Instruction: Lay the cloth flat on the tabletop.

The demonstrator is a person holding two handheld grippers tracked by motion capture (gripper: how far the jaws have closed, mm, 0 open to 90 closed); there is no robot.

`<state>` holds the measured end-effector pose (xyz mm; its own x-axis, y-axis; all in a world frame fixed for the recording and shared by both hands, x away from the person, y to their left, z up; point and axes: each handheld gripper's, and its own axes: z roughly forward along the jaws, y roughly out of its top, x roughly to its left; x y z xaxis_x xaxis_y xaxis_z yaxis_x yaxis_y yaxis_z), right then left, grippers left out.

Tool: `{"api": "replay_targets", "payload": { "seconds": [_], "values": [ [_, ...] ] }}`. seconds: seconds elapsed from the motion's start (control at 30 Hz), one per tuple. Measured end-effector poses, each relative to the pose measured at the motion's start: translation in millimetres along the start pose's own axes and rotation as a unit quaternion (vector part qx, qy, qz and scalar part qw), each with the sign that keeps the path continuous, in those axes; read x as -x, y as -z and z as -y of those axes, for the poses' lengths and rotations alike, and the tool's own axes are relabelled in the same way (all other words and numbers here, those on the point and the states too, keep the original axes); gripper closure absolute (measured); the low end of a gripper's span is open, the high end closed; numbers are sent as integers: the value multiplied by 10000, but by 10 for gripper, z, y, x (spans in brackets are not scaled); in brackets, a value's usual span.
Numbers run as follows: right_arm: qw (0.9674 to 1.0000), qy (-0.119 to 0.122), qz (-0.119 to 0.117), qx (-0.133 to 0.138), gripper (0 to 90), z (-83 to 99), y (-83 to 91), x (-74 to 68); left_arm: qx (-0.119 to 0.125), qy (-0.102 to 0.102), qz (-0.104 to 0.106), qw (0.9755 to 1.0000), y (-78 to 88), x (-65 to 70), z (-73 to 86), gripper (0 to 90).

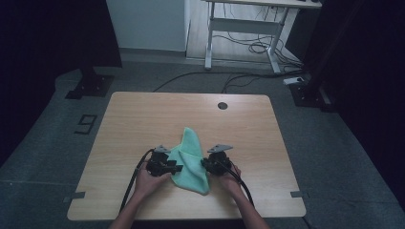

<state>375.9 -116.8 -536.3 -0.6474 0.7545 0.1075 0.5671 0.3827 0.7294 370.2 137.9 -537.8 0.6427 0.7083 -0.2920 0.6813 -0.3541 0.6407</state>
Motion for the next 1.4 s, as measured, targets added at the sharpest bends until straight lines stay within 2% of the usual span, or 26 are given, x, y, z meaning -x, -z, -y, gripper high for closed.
{"api": "replay_targets", "payload": {
  "seconds": [0.07, 0.23, 0.3, 0.33, 0.37, 0.5, 0.57, 0.67, 0.73, 0.77, 0.8, 0.83, 0.87, 0.9, 0.93, 0.97, 1.0, 1.07, 1.13, 1.17, 1.27, 1.33, 1.4],
  "values": [
    [10000, -24, 10, -4, 818, 7, 30, 26, 2, 7, -4, 10000, 0, 1, 0, 558],
    [9995, -240, 124, 188, 839, 79, 212, 194, 10, 34, -27, 10000, -1, 1, -2, 558],
    [9986, -320, 294, 306, 840, 116, 312, 293, 13, 46, -39, 10000, -1, 1, -3, 557],
    [9969, -437, 536, 375, 840, 166, 402, 402, 14, 55, -46, 10000, -1, 0, -3, 557],
    [9969, -437, 536, 375, 840, 166, 402, 402, 14, 55, -46, 10000, -1, 0, -3, 556],
    [9922, -639, 1005, 357, 836, 314, 542, 612, 18, 60, -65, 10000, -3, 7, -4, 555],
    [9898, -699, 1208, 298, 830, 414, 600, 691, 2, 4, -155, 9999, -6, 33, -5, 551],
    [9893, -891, 1135, 214, 809, 564, 647, 774, -1, -33, -221, 9998, -13, 59, -6, 536],
    [9899, -909, 1072, 184, 748, 624, 646, 780, 1, -15, -203, 9998, -13, 57, -6, 530],
    [9893, -882, 1144, 195, 676, 633, 645, 767, -11, -11, -194, 9998, -11, 56, -7, 527],
    [9869, -880, 1311, 334, 573, 619, 677, 742, -14, -19, -200, 9998, -9, 57, -8, 522],
    [9869, -880, 1311, 334, 573, 619, 677, 742, -13, -12, -219, 9998, -7, 61, -8, 522],
    [9846, -947, 1362, 557, 536, 581, 746, 706, 4, -34, -247, 9997, -1, 59, -10, 510],
    [9846, -947, 1362, 557, 536, 581, 746, 706, 51, -62, -277, 9996, 8, 51, -12, 510],
    [9855, -938, 1220, 715, 536, 546, 809, 639, 96, -61, -301, 9995, 20, 39, -17, 510],
    [9855, -938, 1220, 715, 536, 546, 809, 639, 138, -53, -329, 9993, 29, 22, -29, 510],
    [9871, -910, 1093, 734, 536, 534, 823, 596, 153, -71, -346, 9993, 36, 4, -46, 510],
    [9908, -815, 834, 682, 535, 524, 807, 493, 178, -101, -385, 9991, 34, -24, -89, 510],
    [9931, -772, 640, 607, 533, 527, 751, 391, 179, -171, -515, 9984, 10, -36, -131, 510],
    [9946, -729, 554, 480, 531, 526, 700, 341, 175, -187, -523, 9983, -6, -40, -140, 510],
    [9953, -722, 583, 277, 525, 510, 590, 307, 40, -187, -529, 9984, -74, -72, -155, 510],
    [9936, -794, 774, 224, 513, 490, 554, 326, 33, -167, -484, 9987, -74, -93, -153, 513],
    [9914, -850, 944, 316, 506, 472, 585, 367, 26, -181, -463, 9988, -69, -106, -149, 514]
  ]
}}
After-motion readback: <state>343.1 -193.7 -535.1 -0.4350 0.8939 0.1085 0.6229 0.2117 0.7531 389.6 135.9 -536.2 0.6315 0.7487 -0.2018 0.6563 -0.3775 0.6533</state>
